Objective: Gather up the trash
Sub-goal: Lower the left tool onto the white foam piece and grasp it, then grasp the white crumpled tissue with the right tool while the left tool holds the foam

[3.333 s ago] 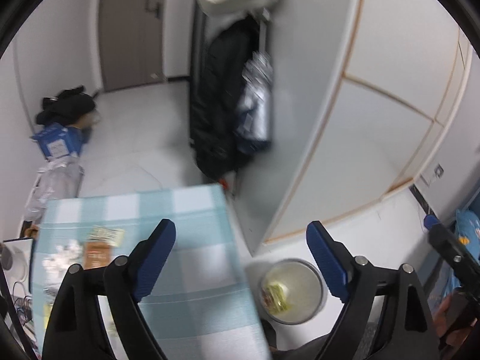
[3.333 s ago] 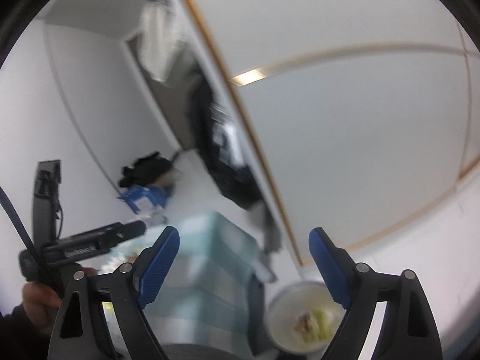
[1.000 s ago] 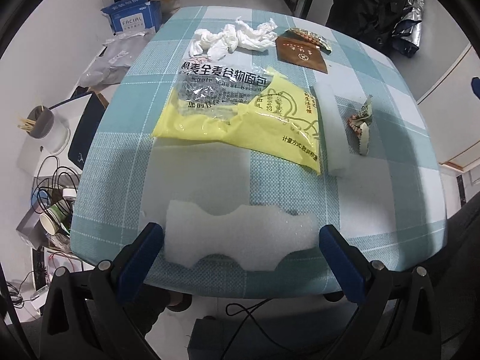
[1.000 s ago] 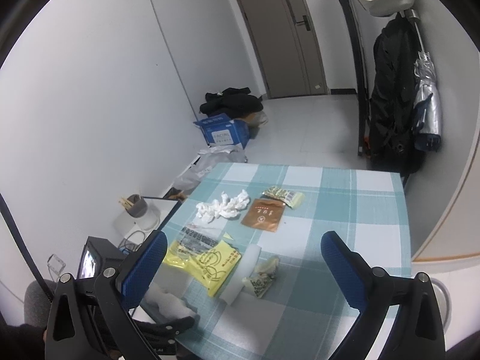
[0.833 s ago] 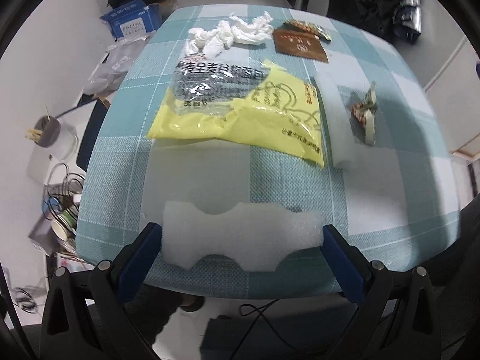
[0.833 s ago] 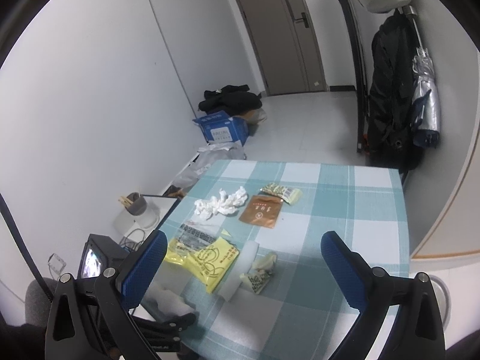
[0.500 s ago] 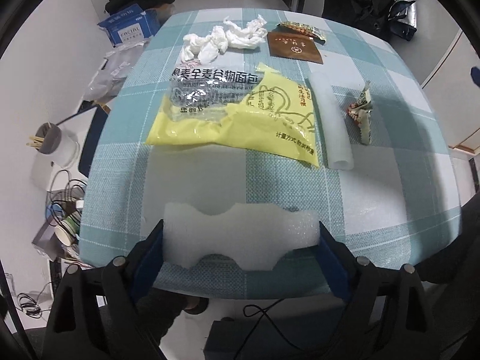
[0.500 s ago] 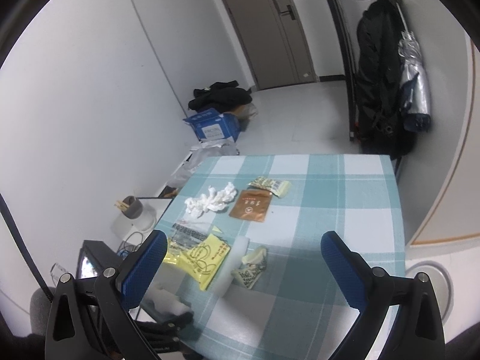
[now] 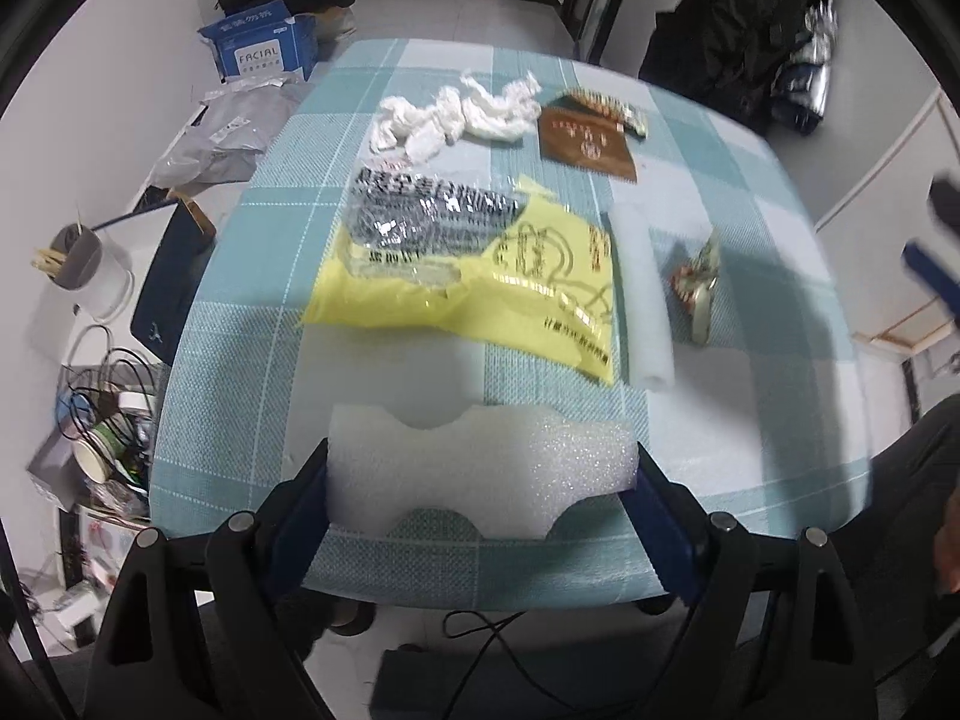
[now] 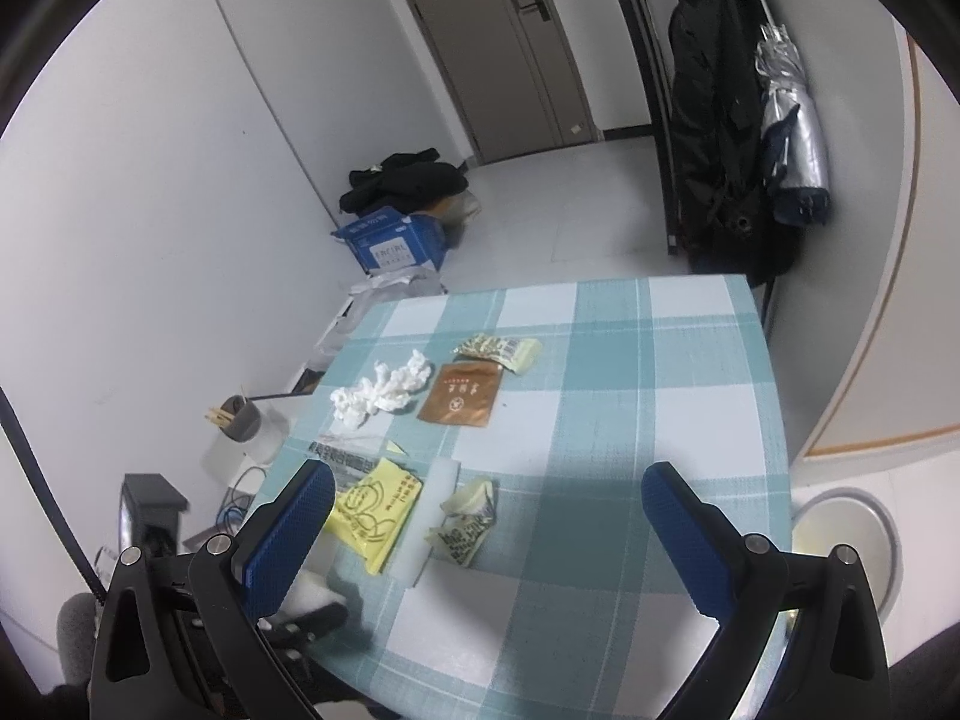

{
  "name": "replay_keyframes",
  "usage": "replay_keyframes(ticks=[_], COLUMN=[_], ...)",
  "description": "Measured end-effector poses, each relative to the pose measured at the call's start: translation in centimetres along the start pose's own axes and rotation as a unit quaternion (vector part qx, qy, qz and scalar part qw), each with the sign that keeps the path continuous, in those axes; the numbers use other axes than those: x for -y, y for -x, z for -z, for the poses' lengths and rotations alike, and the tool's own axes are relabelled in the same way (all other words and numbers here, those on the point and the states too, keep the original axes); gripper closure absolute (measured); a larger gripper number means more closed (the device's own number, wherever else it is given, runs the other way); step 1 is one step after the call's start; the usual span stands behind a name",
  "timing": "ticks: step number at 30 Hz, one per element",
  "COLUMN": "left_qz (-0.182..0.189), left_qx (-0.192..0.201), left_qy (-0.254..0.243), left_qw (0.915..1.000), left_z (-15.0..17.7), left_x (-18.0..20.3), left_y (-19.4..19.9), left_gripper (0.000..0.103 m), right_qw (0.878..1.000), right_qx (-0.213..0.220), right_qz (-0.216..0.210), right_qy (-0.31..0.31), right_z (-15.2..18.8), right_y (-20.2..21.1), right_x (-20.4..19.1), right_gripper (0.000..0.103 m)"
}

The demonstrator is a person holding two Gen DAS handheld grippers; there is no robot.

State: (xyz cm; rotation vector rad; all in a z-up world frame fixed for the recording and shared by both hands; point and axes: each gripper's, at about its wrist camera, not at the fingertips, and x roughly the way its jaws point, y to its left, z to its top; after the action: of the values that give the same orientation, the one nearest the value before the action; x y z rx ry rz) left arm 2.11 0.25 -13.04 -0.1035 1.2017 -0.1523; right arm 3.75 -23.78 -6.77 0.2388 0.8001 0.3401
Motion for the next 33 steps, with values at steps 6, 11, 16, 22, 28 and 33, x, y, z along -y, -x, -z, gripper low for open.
replay_keyframes(ticks=[6,11,16,22,28,33], left_qz=[0.044,0.074,0.094,0.106,0.103,0.108], left_qx=[0.033,0.076,0.118,0.153,0.168,0.164], left_qy=[0.040,0.075,0.105,0.122,0.120,0.124], left_qw=[0.9977,0.9915,0.9830,0.9748,0.9730,0.9727], left_z=[-1.0,-2.0,-2.9,-3.6,-3.9,-4.0], left_x=[-1.1,-2.6,-4.5,-6.1,-7.0,-7.6], left_y=[1.9,4.2,6.2,7.7,8.1,8.0], left_gripper=[0.016,0.016,0.016,0.016,0.016,0.016], right_qw=[1.000,0.999,0.997,0.975,0.938,0.928], right_qx=[-0.020,-0.027,-0.030,-0.053,-0.099,-0.151], right_qz=[-0.003,0.002,-0.003,-0.028,-0.050,-0.068], right_qy=[-0.001,0.028,0.067,0.215,0.328,0.334], right_z=[0.3,-0.8,-3.2,-6.1,-6.0,-5.9], right_y=[-0.5,-0.9,-2.1,-7.1,-13.5,-18.3], right_x=[0.0,-0.9,-2.6,-7.2,-9.7,-10.1], right_gripper=[0.000,0.000,0.000,0.000,0.002,0.007])
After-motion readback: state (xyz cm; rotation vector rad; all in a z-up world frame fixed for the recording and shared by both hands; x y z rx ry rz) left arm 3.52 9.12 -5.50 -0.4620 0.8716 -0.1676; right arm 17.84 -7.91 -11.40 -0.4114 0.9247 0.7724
